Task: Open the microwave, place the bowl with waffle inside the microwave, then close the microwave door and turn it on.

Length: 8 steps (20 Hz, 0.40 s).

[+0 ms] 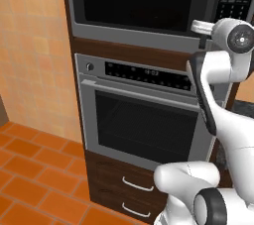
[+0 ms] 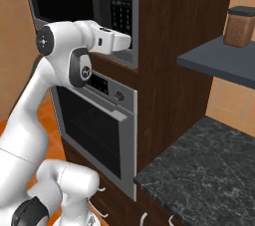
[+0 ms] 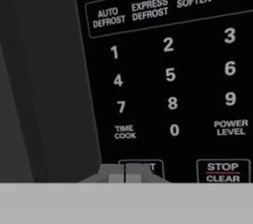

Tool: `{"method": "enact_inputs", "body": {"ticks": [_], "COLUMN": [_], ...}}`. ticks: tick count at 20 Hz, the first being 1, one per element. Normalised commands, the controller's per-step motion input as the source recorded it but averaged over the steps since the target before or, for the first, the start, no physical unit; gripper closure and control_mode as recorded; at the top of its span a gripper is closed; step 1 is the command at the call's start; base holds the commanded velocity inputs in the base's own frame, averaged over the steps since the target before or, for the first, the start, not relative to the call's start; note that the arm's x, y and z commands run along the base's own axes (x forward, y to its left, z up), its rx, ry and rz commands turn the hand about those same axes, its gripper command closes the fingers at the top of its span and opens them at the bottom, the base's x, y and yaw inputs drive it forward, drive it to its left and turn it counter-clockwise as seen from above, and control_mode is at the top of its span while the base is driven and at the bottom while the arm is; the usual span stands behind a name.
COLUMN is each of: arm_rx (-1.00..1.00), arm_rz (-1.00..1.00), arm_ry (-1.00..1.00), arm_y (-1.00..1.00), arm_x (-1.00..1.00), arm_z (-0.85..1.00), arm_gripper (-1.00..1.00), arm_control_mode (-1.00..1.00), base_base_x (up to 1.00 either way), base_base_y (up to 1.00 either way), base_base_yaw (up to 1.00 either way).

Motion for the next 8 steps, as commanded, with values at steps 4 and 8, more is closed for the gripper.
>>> {"method": "enact_inputs", "body": {"ticks": [4, 8], "arm_rx": [0.0, -0.01], "arm_rz": [0.01, 0.0], "arm_ry": [-0.05, -0.22], "arm_y": [-0.01, 0.11], "arm_x": [0.04, -0.55], "arm_z": [-0.05, 0.0], "arm_gripper": [1.0, 1.0], "arm_control_mode": [-1.0, -1.0], "base_base_x": [0.0, 0.0], "base_base_y": [0.0, 0.0], "base_base_yaw": [0.0, 0.0]}}
